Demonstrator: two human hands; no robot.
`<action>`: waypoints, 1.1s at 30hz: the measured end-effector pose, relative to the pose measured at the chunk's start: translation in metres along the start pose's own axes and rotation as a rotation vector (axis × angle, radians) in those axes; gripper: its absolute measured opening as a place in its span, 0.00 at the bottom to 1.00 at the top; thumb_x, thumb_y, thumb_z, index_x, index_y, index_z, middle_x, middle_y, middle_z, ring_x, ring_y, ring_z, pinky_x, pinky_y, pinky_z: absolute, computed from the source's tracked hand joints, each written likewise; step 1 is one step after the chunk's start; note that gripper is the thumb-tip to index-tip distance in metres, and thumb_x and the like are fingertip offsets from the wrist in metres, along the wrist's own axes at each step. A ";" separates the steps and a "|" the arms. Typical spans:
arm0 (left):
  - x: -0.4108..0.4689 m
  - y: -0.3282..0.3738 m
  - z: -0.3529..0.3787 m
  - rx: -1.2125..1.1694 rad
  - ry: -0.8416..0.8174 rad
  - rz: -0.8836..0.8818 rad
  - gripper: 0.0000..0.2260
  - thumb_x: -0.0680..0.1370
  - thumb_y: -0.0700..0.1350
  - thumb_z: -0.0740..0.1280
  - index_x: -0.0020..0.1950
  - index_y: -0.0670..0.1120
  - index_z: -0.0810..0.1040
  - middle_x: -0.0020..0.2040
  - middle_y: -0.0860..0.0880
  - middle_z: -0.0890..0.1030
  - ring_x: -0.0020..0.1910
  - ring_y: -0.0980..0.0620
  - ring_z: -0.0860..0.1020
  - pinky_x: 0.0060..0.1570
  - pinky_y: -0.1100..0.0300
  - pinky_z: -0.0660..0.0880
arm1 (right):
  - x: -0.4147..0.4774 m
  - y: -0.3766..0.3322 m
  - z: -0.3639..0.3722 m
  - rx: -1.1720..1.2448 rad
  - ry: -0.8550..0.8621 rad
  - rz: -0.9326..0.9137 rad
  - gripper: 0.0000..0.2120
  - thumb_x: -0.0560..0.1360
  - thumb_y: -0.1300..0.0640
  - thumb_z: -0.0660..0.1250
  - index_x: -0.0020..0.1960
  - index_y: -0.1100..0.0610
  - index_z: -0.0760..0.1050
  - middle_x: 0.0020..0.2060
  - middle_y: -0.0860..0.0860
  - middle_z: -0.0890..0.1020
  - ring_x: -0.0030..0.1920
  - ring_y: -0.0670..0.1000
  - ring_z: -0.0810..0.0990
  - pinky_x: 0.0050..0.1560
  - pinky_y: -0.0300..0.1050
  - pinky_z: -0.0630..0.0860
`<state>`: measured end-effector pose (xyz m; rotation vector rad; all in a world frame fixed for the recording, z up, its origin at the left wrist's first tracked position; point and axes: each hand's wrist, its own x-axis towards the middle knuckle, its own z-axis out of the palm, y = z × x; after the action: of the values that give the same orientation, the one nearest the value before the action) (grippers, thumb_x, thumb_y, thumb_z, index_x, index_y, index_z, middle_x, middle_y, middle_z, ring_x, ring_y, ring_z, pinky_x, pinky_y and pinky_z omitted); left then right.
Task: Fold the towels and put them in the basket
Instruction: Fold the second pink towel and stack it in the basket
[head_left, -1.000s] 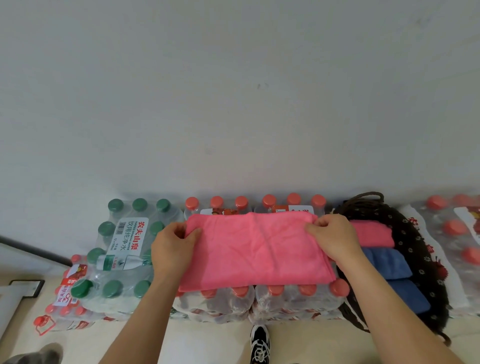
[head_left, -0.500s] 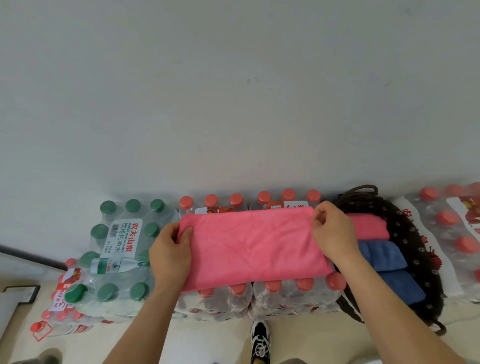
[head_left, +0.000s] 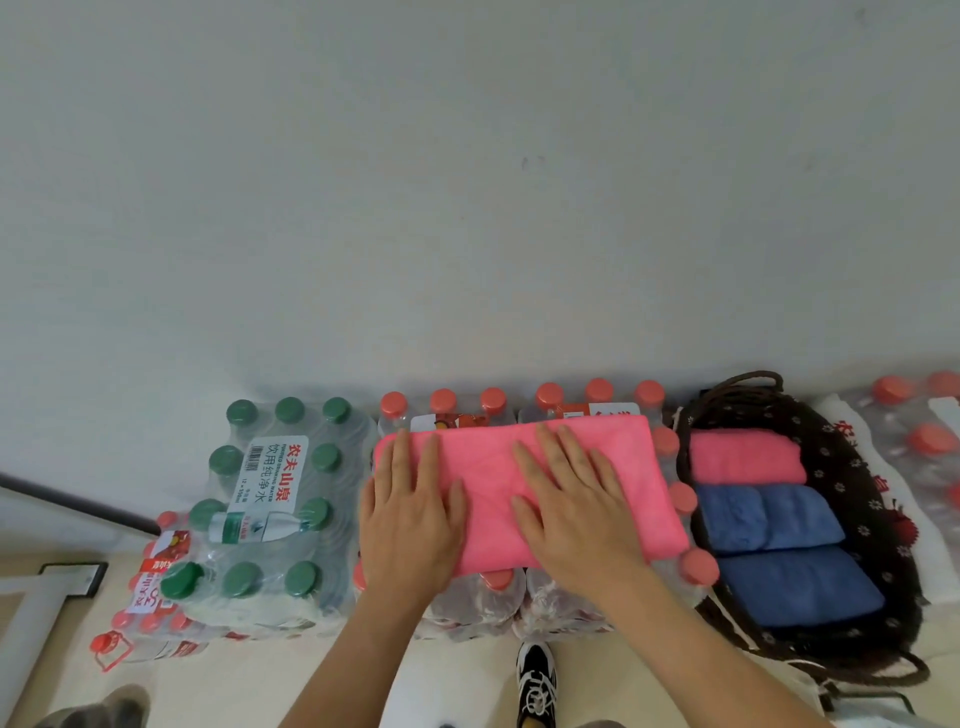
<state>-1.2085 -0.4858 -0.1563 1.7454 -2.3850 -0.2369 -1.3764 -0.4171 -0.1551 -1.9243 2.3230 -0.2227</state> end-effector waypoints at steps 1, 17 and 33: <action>0.002 -0.003 0.001 -0.006 -0.010 -0.027 0.28 0.78 0.59 0.51 0.75 0.47 0.63 0.75 0.40 0.62 0.74 0.41 0.61 0.69 0.45 0.63 | 0.000 0.002 0.003 -0.026 -0.006 -0.001 0.27 0.77 0.42 0.53 0.73 0.49 0.67 0.74 0.52 0.66 0.75 0.53 0.62 0.71 0.55 0.57; 0.019 -0.033 -0.057 -0.545 -0.247 -0.244 0.25 0.71 0.42 0.69 0.67 0.56 0.69 0.49 0.52 0.78 0.48 0.48 0.78 0.46 0.55 0.73 | 0.001 -0.002 0.001 -0.009 0.109 0.021 0.23 0.76 0.47 0.52 0.66 0.53 0.75 0.71 0.51 0.70 0.73 0.53 0.65 0.67 0.53 0.58; 0.023 -0.019 -0.091 -1.007 -0.378 -0.256 0.11 0.74 0.39 0.72 0.50 0.54 0.83 0.46 0.46 0.83 0.43 0.47 0.82 0.43 0.50 0.79 | -0.024 -0.025 -0.028 0.417 0.030 0.043 0.20 0.79 0.49 0.57 0.70 0.51 0.70 0.68 0.48 0.73 0.69 0.49 0.69 0.67 0.47 0.64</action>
<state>-1.1758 -0.5153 -0.0709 1.5080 -1.6433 -1.5827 -1.3526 -0.3971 -0.1226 -1.6731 2.1187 -0.6752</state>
